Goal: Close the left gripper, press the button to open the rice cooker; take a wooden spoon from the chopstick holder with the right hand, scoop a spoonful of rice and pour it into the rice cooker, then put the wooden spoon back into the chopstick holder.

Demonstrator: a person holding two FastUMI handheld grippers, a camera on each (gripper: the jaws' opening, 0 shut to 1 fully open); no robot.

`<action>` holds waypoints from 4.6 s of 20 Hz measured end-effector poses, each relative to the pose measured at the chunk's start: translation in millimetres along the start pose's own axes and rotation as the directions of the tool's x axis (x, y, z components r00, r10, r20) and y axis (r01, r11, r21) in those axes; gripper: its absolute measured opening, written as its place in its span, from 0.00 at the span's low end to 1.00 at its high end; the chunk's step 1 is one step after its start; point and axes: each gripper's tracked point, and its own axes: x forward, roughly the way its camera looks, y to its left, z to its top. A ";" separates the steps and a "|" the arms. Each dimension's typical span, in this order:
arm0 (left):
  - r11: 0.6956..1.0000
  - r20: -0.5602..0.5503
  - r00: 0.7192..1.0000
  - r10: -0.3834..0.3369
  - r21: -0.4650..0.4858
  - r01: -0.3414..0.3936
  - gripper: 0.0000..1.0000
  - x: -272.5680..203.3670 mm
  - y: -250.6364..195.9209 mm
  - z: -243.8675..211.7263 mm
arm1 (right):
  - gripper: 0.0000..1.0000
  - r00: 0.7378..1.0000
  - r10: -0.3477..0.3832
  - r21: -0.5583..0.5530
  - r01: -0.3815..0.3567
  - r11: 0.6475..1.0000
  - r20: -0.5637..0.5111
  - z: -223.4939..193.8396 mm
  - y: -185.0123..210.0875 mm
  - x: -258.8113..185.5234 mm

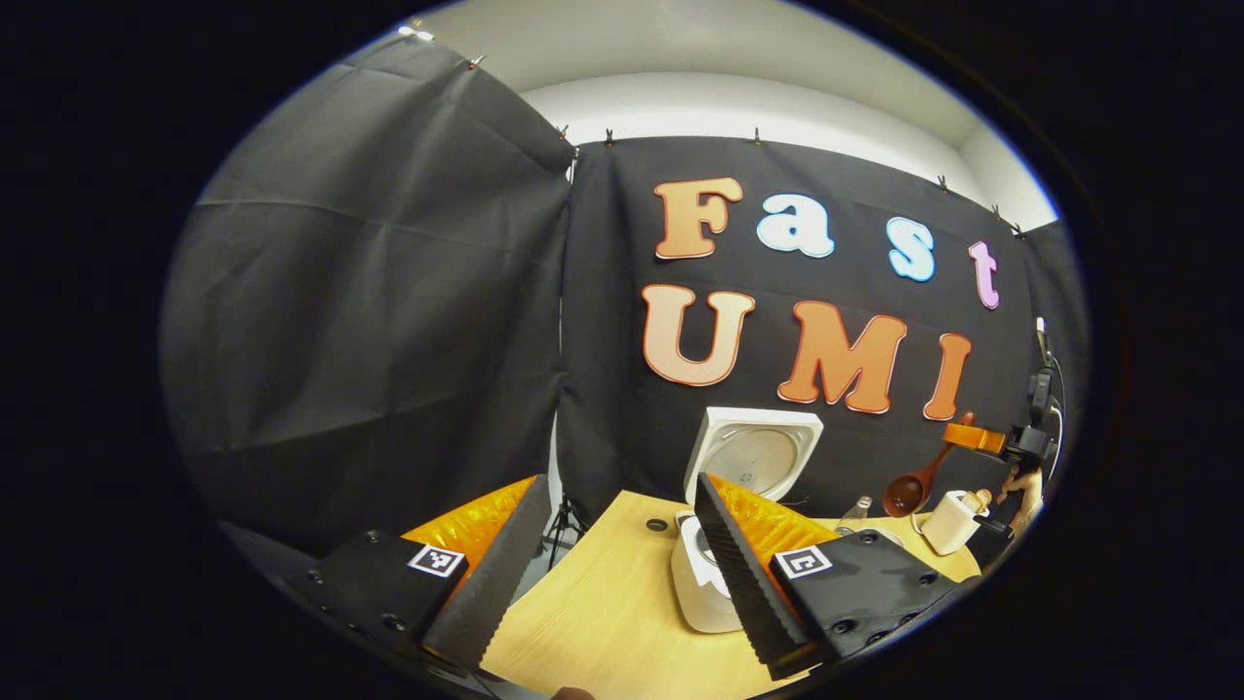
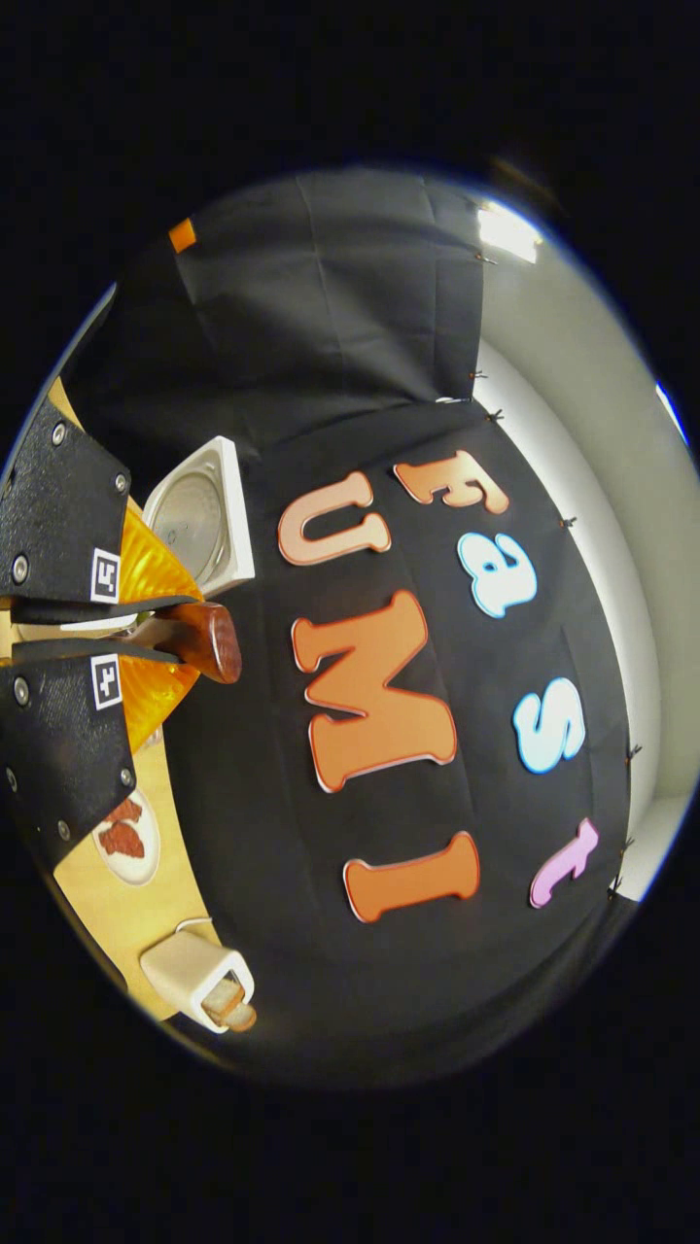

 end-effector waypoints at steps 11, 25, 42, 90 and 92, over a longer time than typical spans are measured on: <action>0.996 0.016 0.996 -0.093 -0.011 0.093 1.00 -0.1 -60.9 6.4 | 0.05 0.972 -0.232 0.095 0.235 0.967 -0.044 -46.5 -136.8 -132.6; 0.996 -0.020 0.996 -0.088 0.027 0.089 1.00 -9.3 -74.6 -0.8 | 0.05 0.915 -0.326 0.196 0.374 0.906 -0.238 -184.0 -185.9 -153.4; 0.992 -0.038 0.993 -0.114 0.048 0.116 1.00 15.8 -77.7 11.0 | 0.80 0.852 -0.432 0.323 0.515 0.794 -0.296 -201.6 -228.0 -183.5; 0.965 -0.474 0.846 -0.244 -0.027 0.262 0.99 341.4 -224.0 -65.4 | 0.95 0.859 -0.509 -0.179 0.510 0.841 0.053 8.2 -183.2 -251.4; 0.962 -0.487 0.836 -0.252 -0.032 0.272 1.00 315.9 -224.5 -78.8 | 0.95 0.865 -0.498 -0.187 0.499 0.846 0.059 8.1 -183.7 -245.9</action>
